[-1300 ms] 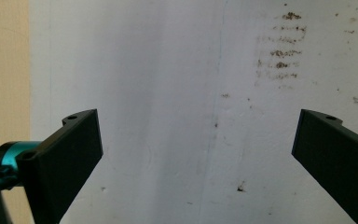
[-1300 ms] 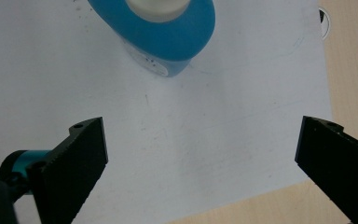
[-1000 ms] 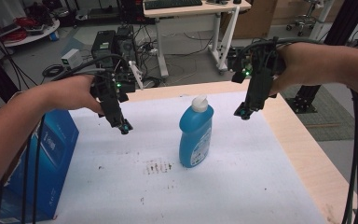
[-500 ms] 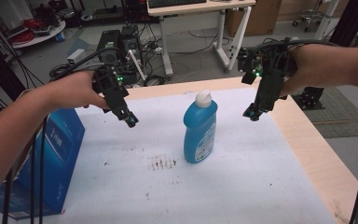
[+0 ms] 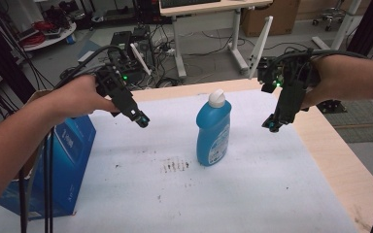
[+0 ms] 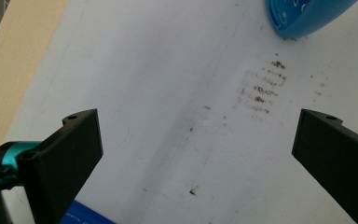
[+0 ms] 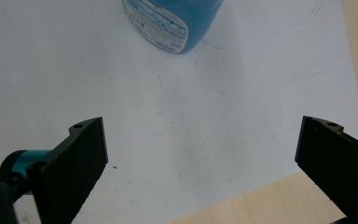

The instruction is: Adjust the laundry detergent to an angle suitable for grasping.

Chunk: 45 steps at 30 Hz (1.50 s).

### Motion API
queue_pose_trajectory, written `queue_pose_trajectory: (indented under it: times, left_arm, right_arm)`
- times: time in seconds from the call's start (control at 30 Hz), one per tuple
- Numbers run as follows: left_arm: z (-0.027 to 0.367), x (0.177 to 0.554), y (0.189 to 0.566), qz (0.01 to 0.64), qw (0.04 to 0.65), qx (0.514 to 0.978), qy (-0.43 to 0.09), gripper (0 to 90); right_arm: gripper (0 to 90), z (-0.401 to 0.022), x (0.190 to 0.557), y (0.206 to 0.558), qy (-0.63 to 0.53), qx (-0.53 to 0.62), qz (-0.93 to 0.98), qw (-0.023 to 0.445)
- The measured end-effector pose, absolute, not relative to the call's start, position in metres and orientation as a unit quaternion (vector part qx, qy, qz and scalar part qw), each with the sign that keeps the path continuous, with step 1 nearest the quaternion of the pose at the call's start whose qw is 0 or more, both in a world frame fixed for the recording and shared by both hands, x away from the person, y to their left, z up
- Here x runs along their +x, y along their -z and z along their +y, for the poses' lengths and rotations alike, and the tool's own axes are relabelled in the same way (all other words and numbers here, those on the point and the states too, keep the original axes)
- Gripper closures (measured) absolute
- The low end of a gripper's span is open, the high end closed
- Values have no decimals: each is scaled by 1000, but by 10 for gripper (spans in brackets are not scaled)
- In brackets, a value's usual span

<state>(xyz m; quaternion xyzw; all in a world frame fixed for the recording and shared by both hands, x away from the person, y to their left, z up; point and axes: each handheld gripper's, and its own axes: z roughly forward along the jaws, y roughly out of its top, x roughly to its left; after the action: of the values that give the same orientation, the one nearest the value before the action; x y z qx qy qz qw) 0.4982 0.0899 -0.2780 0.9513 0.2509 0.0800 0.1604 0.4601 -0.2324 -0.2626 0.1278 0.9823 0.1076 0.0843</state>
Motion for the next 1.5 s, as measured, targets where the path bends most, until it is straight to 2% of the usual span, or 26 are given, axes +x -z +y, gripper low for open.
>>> queue_pose_trajectory:
  times: [0.23,0.53,0.67,1.5]
  left_arm:
    - [93,488,273,308,189,928,-93,17]
    - [85,480,265,321,206,919,-103,16]
    - [77,476,263,339,207,914,-81,16]
    - [23,453,252,340,238,905,-99,16]
  right_arm:
    - [14,-234,456,266,-110,131,981,86]
    - [14,-235,453,273,-112,134,981,85]
    - [14,-235,452,276,-108,132,982,83]
    - [14,-248,448,285,-110,137,981,85]
